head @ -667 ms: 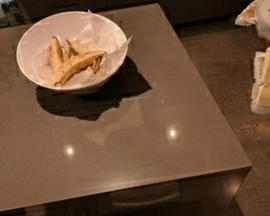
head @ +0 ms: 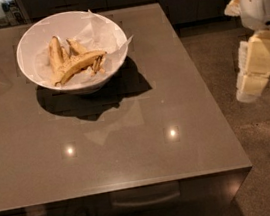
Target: Pick banana from white bowl
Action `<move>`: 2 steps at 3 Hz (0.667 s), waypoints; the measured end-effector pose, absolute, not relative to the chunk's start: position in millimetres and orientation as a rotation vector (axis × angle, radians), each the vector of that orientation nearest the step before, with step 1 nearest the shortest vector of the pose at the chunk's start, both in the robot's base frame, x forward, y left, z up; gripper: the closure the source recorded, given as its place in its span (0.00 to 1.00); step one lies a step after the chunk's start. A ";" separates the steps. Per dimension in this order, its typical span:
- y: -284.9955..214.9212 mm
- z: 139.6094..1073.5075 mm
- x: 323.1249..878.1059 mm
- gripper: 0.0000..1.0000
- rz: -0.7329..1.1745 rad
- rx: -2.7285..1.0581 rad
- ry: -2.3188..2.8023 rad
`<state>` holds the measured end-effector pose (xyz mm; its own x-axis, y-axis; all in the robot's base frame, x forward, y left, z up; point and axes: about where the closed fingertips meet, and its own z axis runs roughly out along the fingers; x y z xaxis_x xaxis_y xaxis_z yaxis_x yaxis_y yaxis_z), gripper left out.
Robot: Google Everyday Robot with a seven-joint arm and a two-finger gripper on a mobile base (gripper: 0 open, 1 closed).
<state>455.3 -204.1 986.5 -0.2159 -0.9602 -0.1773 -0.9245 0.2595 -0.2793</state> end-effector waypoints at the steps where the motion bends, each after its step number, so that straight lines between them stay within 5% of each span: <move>1: -175.2 1002.4 491.4 0.00 -0.210 -1.815 2.186; 2: -139.5 1010.3 528.0 0.00 -0.230 -1.921 2.123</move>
Offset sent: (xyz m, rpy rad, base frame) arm 0.0989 0.0983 0.0256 -0.1668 0.1028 0.2316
